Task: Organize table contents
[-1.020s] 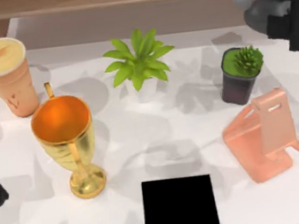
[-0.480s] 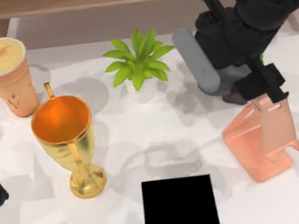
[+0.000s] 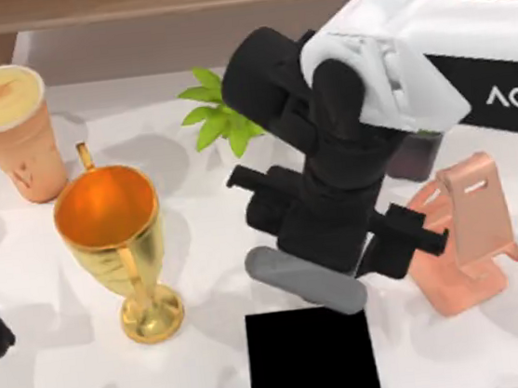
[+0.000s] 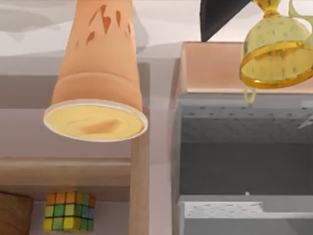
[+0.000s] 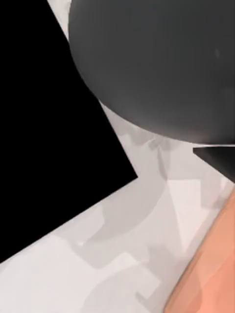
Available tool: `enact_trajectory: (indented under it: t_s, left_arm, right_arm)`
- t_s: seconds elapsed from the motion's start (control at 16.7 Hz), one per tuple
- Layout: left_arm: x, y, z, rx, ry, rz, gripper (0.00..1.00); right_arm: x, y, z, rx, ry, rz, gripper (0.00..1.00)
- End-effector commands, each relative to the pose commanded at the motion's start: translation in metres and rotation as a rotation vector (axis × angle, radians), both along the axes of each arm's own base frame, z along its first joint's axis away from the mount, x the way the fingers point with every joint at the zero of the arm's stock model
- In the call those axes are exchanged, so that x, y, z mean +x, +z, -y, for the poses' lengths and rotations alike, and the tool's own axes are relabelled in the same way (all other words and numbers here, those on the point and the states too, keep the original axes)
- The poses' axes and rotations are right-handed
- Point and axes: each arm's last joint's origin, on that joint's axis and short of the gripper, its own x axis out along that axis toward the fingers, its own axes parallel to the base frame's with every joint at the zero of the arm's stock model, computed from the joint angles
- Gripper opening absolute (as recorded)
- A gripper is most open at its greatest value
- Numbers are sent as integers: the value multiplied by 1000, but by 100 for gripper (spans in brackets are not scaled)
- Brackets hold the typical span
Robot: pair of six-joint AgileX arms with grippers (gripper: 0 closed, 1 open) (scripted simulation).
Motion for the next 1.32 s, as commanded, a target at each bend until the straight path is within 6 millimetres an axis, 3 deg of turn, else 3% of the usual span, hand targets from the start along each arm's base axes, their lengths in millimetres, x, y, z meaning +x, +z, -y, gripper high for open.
enact_trajectory:
  t_s: [0.24, 0.42, 1.26, 1.32]
  left_arm:
    - [0, 0, 0, 0, 0, 0, 100]
    - [0, 0, 0, 0, 0, 0, 100]
    - [0, 0, 0, 0, 0, 0, 100]
    - [0, 0, 0, 0, 0, 0, 100]
  right_arm:
    - [-28, -46, -26, -62, 325, -39, 0]
    - [-41, -64, -32, -91, 440, -63, 0]
    - [-42, -76, -33, -94, 450, -66, 0]
    - [-42, -76, -33, -94, 450, -66, 8]
